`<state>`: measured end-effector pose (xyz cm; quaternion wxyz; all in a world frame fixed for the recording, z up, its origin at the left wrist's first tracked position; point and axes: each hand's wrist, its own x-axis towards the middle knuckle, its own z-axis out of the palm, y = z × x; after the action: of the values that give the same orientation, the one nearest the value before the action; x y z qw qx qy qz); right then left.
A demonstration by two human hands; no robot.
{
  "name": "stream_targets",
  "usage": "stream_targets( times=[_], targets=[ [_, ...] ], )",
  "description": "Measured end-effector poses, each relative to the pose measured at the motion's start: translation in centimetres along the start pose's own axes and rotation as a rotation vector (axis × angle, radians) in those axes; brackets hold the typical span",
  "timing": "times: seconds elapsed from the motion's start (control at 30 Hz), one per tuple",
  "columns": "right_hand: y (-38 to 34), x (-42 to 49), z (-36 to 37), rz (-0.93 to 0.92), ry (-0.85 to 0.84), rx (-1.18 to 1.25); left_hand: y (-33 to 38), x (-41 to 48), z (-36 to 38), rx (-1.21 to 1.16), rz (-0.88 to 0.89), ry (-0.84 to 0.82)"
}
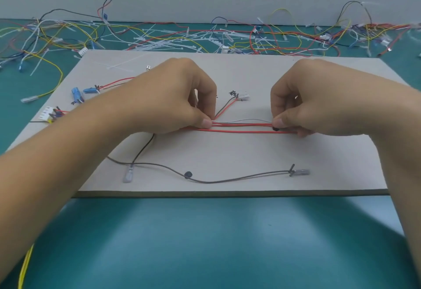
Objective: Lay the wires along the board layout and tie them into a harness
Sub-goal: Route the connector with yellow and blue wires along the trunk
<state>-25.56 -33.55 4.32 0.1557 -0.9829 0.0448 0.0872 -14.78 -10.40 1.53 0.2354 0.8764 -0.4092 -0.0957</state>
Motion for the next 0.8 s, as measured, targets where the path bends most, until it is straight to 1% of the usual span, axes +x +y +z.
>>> stream_targets(
  times=[0.13, 0.3, 0.43, 0.53, 0.6, 0.67, 0.8],
  targets=[
    [-0.1, 0.2, 0.2, -0.047, 0.049, -0.058, 0.1, 0.2, -0.1, 0.023, 0.021, 0.002],
    [-1.5, 0.6, 1.7, -0.123, 0.135, -0.031, -1.5, -1.1, -1.6, 0.045, 0.013, -0.009],
    [-2.5, 0.8, 2.2, -0.171, 0.154, 0.158, -3.0, -2.6, -3.0, 0.055, -0.069, -0.019],
    [-2.5, 0.6, 2.1, -0.130, 0.095, 0.287, -2.7, -2.5, -3.7, 0.140, -0.142, -0.071],
    [-2.4, 0.6, 2.2, -0.105, 0.061, 0.334, -1.8, -2.2, -4.0, 0.229, -0.156, -0.105],
    [-2.2, 0.7, 2.2, -0.073, 0.052, 0.346, -0.5, -1.7, -4.1, 0.298, -0.119, -0.113],
    [-2.2, 0.6, 2.2, -0.036, 0.040, 0.334, 1.8, -0.5, -2.5, 0.242, 0.026, -0.023]
  ],
)
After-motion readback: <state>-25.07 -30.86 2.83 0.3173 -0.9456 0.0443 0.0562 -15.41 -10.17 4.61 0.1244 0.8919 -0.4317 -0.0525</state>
